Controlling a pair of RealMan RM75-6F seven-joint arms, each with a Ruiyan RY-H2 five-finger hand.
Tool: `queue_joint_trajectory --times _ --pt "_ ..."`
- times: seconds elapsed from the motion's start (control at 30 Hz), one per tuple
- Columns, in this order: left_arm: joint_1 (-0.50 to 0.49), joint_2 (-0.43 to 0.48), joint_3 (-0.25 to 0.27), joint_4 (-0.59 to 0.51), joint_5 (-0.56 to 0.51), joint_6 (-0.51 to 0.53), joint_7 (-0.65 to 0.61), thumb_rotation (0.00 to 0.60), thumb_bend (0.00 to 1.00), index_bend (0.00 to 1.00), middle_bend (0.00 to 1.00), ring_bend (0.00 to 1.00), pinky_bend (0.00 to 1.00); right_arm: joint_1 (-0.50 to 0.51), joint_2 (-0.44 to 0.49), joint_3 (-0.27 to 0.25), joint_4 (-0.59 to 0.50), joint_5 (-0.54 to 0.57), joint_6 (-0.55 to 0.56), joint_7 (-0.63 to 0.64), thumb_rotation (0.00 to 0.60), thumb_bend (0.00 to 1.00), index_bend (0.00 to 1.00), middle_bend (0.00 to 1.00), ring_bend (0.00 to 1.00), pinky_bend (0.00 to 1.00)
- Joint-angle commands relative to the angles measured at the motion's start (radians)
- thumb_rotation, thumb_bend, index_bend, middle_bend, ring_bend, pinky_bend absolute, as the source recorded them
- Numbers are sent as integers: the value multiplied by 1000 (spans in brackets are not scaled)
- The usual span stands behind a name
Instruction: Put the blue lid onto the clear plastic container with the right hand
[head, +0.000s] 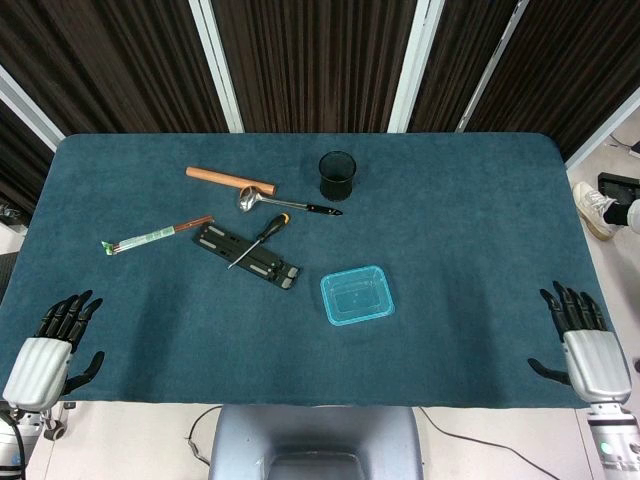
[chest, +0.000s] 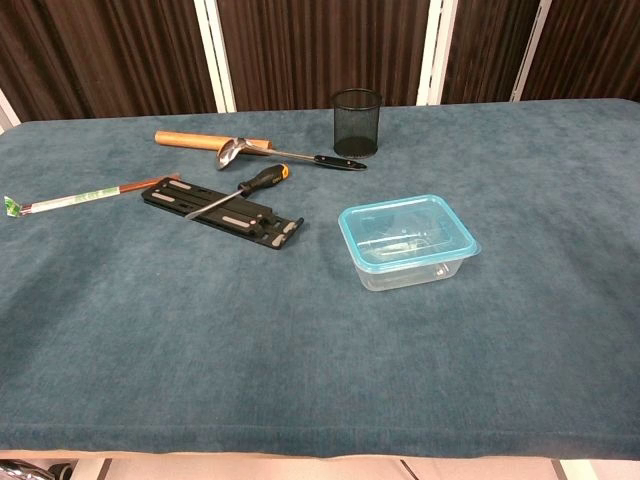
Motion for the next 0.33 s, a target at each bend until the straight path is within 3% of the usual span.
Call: queue_joint_trajectory --times 0.03,0.33 --pt "-5 -7 -3 3 -5 -10 12 600 394 0 0 0 108 -43 -1 18 30 -53 26 30 600 105 64 0 0 42" --pt "-9 -10 6 -1 1 -22 23 600 393 0 0 0 108 -79 8 65 25 -97 -21 18 600 106 64 0 0 41"
